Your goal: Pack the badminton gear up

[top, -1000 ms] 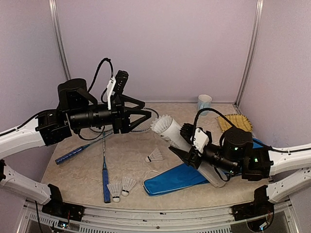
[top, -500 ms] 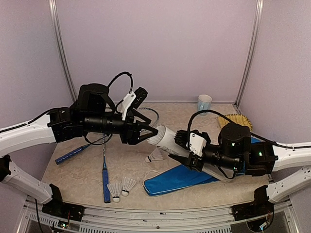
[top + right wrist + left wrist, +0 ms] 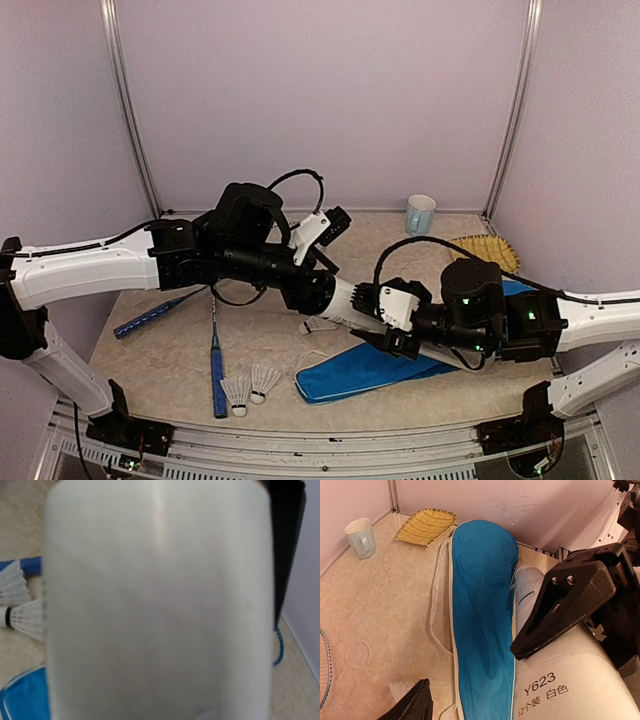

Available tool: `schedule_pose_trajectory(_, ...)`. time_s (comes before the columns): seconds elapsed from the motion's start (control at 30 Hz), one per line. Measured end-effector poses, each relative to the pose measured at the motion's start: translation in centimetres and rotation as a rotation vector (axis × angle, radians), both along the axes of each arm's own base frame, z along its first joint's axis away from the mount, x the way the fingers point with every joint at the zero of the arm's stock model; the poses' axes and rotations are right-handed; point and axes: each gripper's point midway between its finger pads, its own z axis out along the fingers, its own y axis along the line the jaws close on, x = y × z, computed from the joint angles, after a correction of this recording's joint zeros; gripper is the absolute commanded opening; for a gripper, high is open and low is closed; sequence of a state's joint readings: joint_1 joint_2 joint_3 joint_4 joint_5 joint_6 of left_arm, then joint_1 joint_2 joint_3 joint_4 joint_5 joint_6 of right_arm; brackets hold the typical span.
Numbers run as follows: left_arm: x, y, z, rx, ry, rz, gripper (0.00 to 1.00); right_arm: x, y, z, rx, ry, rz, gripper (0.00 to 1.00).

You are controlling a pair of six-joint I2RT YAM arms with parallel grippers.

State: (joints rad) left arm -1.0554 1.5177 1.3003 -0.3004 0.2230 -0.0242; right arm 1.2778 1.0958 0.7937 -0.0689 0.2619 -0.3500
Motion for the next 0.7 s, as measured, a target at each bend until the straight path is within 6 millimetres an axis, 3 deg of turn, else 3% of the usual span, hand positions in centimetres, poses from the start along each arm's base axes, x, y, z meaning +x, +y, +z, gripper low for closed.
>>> schedule_pose_trajectory(0.1,-0.5,0.6,1.3,-0.041,-0.021,-0.009,0.73,0.0,0.1,0.5,0.023,-0.001,-0.004,0.30)
schedule_pose_trajectory(0.23,-1.6,2.4,4.9,-0.131,-0.064,-0.018,0.76,0.5,-0.1,1.2,0.053,-0.006,-0.038,0.30)
schedule_pose_trajectory(0.37,-1.7,5.1,9.5,-0.247,-0.128,0.009,0.76,1.0,-0.5,1.5,0.068,-0.005,-0.077,0.30)
schedule_pose_trajectory(0.43,-0.9,7.2,10.7,-0.292,-0.143,0.054,0.77,1.2,-0.7,1.5,0.072,-0.002,-0.097,0.30)
schedule_pose_trajectory(0.5,0.9,10.0,10.3,-0.311,-0.139,0.138,0.77,1.5,-0.8,1.6,0.077,0.001,-0.117,0.30)
schedule_pose_trajectory(0.57,3.4,12.5,8.5,-0.294,-0.108,0.240,0.76,1.7,-1.0,1.6,0.081,0.003,-0.137,0.30)
schedule_pose_trajectory(0.63,6.1,14.3,5.6,-0.247,-0.058,0.338,0.76,1.8,-1.2,1.5,0.082,0.009,-0.152,0.30)
schedule_pose_trajectory(0.7,7.9,14.8,2.5,-0.183,-0.001,0.395,0.76,2.0,-1.4,1.3,0.080,0.016,-0.166,0.30)
